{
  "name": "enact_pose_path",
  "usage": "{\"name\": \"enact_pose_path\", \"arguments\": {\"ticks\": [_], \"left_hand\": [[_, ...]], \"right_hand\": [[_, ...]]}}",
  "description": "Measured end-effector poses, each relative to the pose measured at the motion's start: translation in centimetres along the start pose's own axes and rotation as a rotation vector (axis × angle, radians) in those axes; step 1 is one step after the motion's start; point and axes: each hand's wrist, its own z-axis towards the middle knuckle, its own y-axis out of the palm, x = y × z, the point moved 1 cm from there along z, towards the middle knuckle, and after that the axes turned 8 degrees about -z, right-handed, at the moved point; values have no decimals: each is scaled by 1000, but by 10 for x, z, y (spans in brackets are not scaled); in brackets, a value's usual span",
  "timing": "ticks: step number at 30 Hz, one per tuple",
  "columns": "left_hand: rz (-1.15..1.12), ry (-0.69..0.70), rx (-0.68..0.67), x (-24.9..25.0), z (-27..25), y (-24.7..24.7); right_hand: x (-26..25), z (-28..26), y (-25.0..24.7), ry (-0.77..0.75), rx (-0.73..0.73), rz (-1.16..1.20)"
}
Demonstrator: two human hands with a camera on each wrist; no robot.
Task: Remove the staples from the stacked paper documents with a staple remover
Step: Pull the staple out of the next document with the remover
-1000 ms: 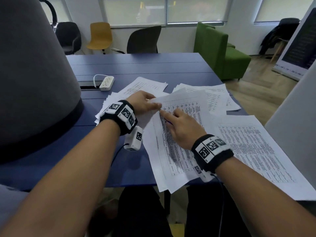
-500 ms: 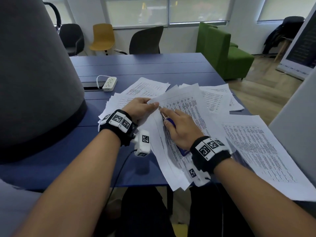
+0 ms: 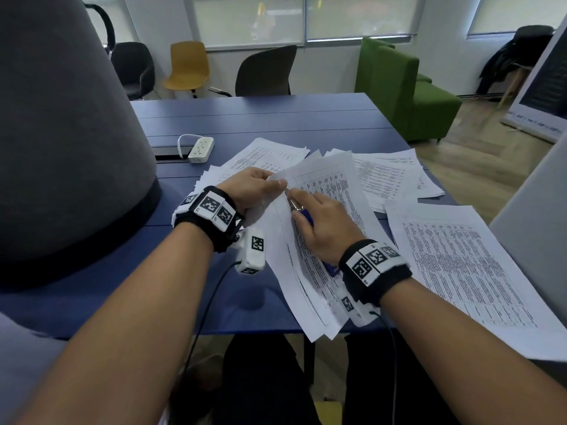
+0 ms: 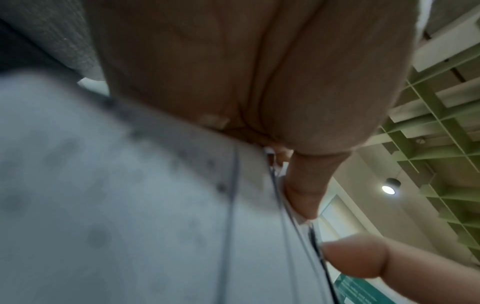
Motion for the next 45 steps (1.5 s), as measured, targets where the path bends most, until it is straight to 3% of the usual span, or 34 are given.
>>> {"name": "enact_pose_path", "arguments": {"ticks": [7, 12, 15, 21, 29, 40, 45], "left_hand": [[37, -9, 9, -9, 4, -12], [40, -24, 8, -5, 2, -12], [50, -50, -21, -3, 3, -9], [33, -63, -7, 5, -9, -1], [38, -1, 40, 3, -10, 6], [-41, -23, 13, -4, -16, 7], [-93, -57, 6, -14, -10, -9]], "right_hand": [[4, 6, -4, 98, -58, 182], [1, 8, -1, -32, -89, -14], [0, 9, -3, -24, -134, -67], [2, 8, -10, 75, -149, 74], [-7, 14, -12, 36, -170, -103], [-6, 7, -11, 19, -171, 29], [0, 6, -14, 93, -172, 182]]}}
